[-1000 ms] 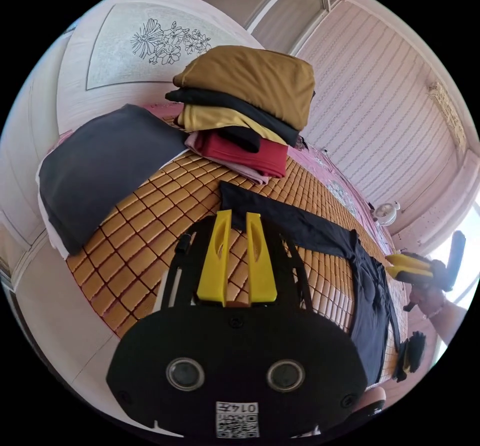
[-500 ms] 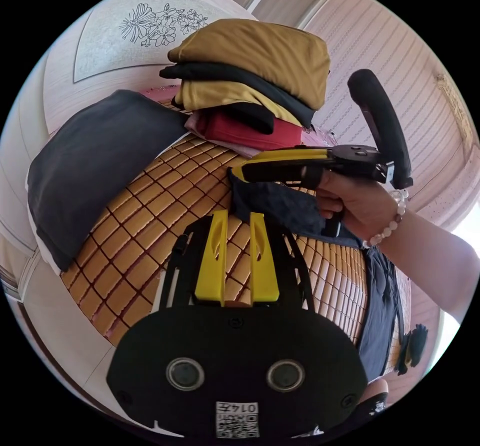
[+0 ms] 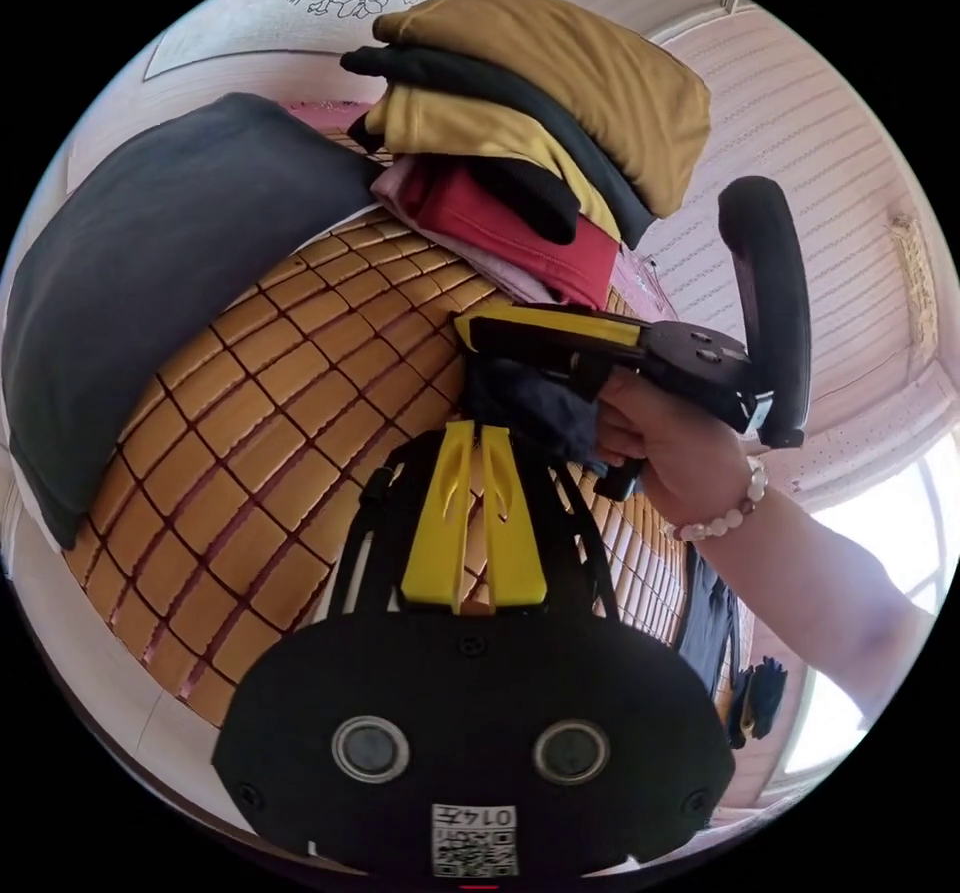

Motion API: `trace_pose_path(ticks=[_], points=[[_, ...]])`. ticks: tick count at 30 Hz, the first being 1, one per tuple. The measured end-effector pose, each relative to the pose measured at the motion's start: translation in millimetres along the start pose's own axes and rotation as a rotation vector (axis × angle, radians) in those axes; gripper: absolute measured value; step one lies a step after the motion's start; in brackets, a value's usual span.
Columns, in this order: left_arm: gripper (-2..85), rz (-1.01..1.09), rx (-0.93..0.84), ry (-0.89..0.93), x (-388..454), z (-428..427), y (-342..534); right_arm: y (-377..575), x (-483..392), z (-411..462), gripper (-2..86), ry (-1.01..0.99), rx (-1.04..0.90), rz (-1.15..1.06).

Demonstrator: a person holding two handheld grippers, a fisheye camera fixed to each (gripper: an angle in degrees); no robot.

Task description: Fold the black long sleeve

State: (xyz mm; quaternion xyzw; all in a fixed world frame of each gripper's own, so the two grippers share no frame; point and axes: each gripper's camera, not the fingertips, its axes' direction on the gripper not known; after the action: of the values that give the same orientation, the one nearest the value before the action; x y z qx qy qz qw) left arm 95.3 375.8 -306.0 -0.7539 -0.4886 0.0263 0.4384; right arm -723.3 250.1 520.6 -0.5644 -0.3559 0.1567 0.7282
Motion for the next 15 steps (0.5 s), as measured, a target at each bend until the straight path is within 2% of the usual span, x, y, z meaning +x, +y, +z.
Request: trace_pose_path(ticks=[3,6,9,15], points=[[-0.8,0.04,0.014,-0.009,8.4,-2.4,-5.8,19.6,7.5,-26.8,-0.9,-0.008,0.086,0.035],[-0.9,0.139,0.113,-0.008,34.5,-23.9,-11.2,53.5,26.8,-77.9,-0.9,-0.007,0.218,0.117],[-1.0,0.229,0.232,0.137,72.9,-48.9,-14.6,109.1,52.7,-146.0,-0.8,0.023,0.336,0.202],[-1.0,0.536,0.39,0.391,241.9,-88.8,-0.6,292.7,90.8,-311.4,-0.5,0.132,0.57,0.347]])
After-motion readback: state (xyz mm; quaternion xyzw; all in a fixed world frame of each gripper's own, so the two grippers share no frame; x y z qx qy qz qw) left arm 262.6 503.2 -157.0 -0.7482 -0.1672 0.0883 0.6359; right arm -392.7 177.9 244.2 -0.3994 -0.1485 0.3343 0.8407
